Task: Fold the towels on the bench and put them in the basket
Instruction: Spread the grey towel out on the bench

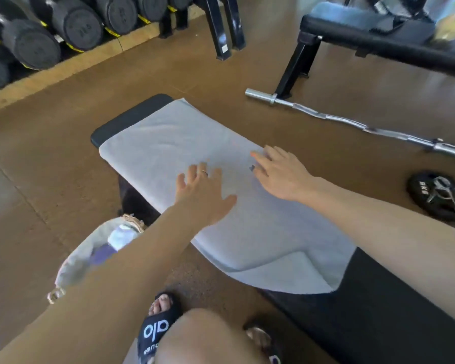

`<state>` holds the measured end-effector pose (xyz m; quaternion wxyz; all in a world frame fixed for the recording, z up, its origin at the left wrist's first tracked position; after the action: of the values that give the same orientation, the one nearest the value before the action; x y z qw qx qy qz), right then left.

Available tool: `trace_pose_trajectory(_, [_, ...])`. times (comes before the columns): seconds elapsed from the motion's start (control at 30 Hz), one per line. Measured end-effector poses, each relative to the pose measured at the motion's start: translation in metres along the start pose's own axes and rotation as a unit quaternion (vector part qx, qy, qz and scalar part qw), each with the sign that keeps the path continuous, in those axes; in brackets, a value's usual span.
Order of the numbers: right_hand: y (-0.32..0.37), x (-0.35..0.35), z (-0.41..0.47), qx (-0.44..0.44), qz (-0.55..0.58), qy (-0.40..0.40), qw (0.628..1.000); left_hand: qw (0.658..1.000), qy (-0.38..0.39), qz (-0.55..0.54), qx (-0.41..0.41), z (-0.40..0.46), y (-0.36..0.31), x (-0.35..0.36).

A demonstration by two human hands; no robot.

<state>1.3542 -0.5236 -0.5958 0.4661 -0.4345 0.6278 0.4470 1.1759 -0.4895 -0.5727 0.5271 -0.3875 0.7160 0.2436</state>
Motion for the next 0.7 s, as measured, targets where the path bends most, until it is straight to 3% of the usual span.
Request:
trace_pose_trajectory(0.13, [-0.03, 0.002, -0.073, 0.014, 0.007, -0.051, 0.999, 0.989, 0.066, -0.054, 0.122, -0.066, -0.072, 0.023])
trace_pose_trajectory(0.23, [-0.042, 0.019, -0.113, 0.027, -0.005, -0.003, 1.0, 0.973, 0.125, -0.101, 0.166, -0.104, -0.099, 0.041])
trace_pose_trajectory(0.4, [-0.047, 0.029, -0.157, 0.074, -0.005, -0.016, 0.997, 0.966, 0.147, -0.113, 0.18, -0.143, -0.112, 0.059])
trace_pose_trajectory(0.6, [-0.037, 0.033, -0.183, 0.063, -0.005, -0.017, 0.998, 0.945, 0.255, -0.079, 0.19, -0.179, -0.11, 0.09])
trace_pose_trajectory(0.7, [-0.048, 0.028, -0.187, 0.099, 0.004, -0.021, 0.995, 0.954, 0.214, -0.066, 0.2, -0.182, -0.117, 0.074])
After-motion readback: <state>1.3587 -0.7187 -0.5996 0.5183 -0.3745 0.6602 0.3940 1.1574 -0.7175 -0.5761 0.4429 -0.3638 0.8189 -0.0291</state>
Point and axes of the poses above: each hand's wrist, its own z-axis towards the middle knuckle, its own x-axis out of the palm, y = z × x, the point moved 7 cm from there along z, towards the middle knuckle, and after that the axes turned 5 degrees about y, right-handed, at the moved point
